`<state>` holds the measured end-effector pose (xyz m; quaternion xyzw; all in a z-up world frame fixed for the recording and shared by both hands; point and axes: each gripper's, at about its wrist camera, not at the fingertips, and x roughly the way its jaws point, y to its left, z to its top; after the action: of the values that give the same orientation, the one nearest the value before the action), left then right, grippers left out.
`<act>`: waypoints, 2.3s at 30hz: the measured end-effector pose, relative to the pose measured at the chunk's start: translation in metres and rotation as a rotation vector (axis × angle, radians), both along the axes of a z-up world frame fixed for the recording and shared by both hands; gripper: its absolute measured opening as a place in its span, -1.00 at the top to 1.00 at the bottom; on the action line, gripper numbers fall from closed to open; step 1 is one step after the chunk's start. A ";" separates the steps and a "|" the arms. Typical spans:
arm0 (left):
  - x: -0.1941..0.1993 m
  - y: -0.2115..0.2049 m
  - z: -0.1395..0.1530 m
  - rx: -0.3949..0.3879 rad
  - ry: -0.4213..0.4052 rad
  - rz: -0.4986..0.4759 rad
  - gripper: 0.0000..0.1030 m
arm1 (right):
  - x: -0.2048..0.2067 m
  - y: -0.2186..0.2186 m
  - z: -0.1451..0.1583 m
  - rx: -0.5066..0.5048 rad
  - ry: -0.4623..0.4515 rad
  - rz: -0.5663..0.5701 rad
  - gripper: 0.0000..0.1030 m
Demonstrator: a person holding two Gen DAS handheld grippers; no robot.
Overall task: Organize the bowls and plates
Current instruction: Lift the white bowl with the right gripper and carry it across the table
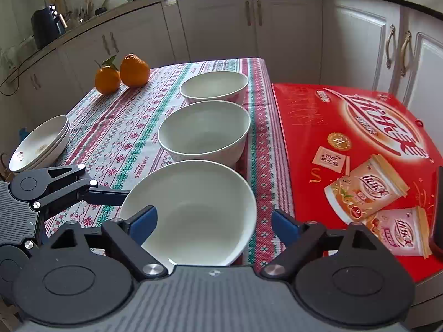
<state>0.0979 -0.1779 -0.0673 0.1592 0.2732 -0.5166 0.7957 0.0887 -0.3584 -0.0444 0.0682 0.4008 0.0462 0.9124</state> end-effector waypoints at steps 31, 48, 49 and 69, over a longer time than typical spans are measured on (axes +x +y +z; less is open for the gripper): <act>-0.002 0.045 0.018 0.001 0.020 0.068 -0.45 | 0.015 0.042 0.015 0.047 0.009 0.133 -0.51; 0.019 0.113 0.021 -0.015 0.042 0.266 -0.45 | 0.064 0.119 0.014 0.048 -0.010 0.322 -0.51; 0.020 0.115 0.021 -0.014 0.043 0.272 -0.45 | 0.066 0.122 0.013 0.052 -0.007 0.325 -0.51; 0.028 0.135 0.012 -0.002 0.054 0.330 -0.46 | 0.083 0.142 0.002 0.079 0.006 0.348 -0.51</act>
<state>0.1260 -0.0428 -0.0549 0.0974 0.3161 -0.3832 0.8624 0.1722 -0.2159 -0.0420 0.0337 0.4071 0.2192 0.8860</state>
